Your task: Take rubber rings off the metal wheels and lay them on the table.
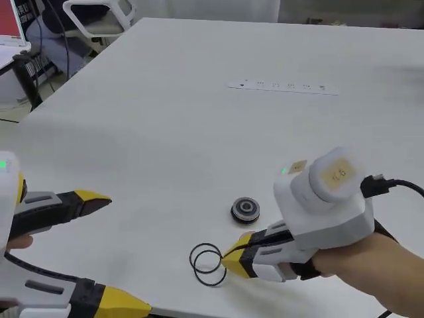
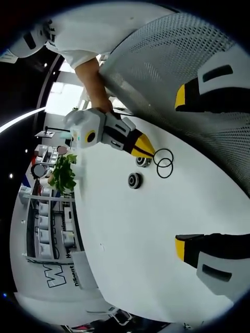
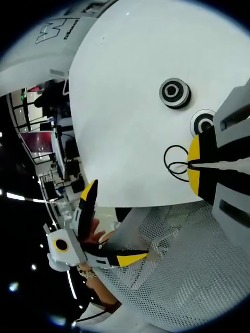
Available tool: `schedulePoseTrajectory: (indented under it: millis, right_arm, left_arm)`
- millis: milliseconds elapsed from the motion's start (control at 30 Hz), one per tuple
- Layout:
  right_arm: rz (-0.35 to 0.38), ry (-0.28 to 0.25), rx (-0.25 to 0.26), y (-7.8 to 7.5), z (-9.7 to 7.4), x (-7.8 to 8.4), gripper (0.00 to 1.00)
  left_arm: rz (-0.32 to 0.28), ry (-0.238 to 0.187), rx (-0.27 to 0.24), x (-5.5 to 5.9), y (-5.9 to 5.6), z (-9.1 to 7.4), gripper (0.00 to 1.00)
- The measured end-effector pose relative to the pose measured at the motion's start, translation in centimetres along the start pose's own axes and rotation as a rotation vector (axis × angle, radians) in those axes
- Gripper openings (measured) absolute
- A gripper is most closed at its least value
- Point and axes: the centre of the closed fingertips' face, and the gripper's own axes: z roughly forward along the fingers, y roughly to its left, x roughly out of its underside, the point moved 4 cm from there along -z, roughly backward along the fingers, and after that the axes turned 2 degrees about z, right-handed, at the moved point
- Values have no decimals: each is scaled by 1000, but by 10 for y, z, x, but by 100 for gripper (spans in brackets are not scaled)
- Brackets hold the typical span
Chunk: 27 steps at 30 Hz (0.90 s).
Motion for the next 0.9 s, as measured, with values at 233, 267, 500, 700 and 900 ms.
schedulePoseTrajectory:
  millis: [233,267,500,700,900]
  right_arm:
    - [7,-5,12,-3,-2,0,1]
    - [10,-6,14,-4,-3,-1,1]
    - [45,-34,28,-11,-9,-4,1]
    - [58,-57,36,-15,-15,-6,2]
    - [80,-88,34,-16,-21,-11,3]
  left_arm:
    - [0,2,1,3,3,0,96]
    - [-1,2,0,3,3,0,96]
    - [-4,1,2,3,3,0,96]
    - [-3,5,5,1,-2,2,96]
    - [-4,4,3,-1,-4,3,96]
